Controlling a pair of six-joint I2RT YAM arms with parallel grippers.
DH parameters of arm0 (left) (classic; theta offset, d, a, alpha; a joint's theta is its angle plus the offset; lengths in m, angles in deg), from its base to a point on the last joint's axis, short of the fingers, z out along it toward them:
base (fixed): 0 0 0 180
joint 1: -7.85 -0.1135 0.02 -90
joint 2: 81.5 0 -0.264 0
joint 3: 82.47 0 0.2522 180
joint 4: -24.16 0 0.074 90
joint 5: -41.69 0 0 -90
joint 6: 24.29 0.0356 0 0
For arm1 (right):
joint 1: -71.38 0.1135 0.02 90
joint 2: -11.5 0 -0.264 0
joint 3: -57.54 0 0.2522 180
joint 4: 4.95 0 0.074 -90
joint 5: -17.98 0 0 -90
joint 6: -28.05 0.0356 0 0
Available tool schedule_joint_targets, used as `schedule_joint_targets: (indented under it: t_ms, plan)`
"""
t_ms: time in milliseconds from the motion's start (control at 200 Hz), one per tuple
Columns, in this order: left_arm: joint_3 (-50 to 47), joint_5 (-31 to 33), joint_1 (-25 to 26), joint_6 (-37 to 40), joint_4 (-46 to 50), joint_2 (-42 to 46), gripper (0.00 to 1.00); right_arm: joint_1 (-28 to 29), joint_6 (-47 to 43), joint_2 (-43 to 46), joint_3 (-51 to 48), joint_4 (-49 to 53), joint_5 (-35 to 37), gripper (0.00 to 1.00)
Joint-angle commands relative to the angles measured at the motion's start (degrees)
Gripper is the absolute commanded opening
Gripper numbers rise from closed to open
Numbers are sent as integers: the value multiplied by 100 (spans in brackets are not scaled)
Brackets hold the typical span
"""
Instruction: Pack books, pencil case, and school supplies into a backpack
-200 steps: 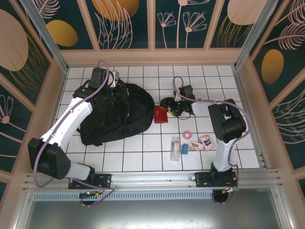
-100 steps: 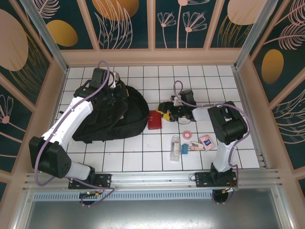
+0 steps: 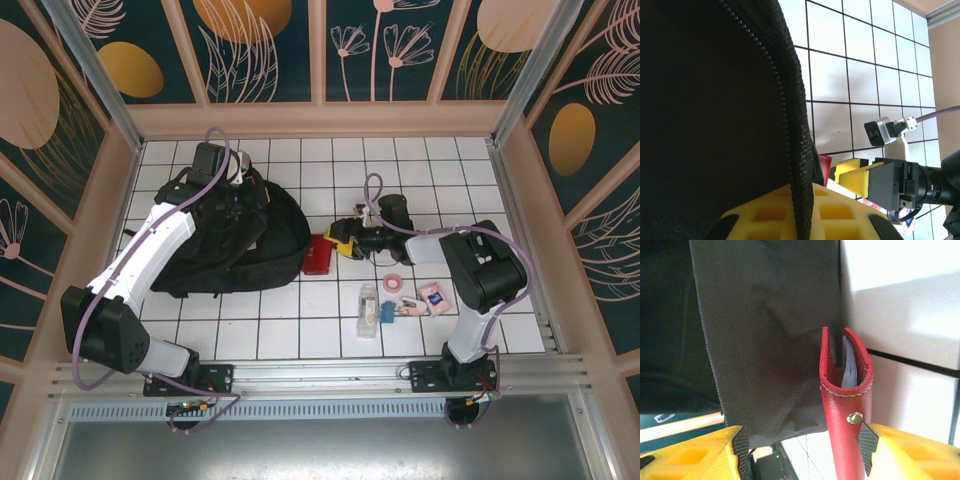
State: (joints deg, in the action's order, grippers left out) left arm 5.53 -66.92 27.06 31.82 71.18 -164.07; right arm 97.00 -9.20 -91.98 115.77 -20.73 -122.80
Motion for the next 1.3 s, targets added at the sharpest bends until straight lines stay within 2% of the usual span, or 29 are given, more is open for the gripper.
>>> schedule_joint_targets:
  t_ms: [0, 375, 465, 641, 881, 1021, 1201, 1296]
  plan:
    - [65, -167, 42, -74, -284, 38, 0, 326, 173, -169, 41, -509, -276, 64]
    - [117, -101, 40, -48, -166, 140, 0, 539, 241, 38, 185, -563, 22, 65]
    - [109, -92, 41, -38, -159, 153, 0, 744, 286, 47, 226, -561, 166, 65]
    - [91, -84, 40, -39, -170, 196, 0, 939, 841, -190, 294, -1240, 160, 65]
    - [38, -70, 40, -39, -180, 250, 0, 1184, 841, -418, 462, -1268, 371, 65]
    - [3, -53, 44, -21, -179, 278, 0, 1225, 484, -373, 330, -911, 803, 65]
    - [-1, 5, 40, 21, -142, 319, 0, 1225, 18, 110, 34, -602, 1220, 65]
    - [35, 58, 44, 45, -85, 327, 0, 1233, -479, 512, 118, 233, 1633, 65]
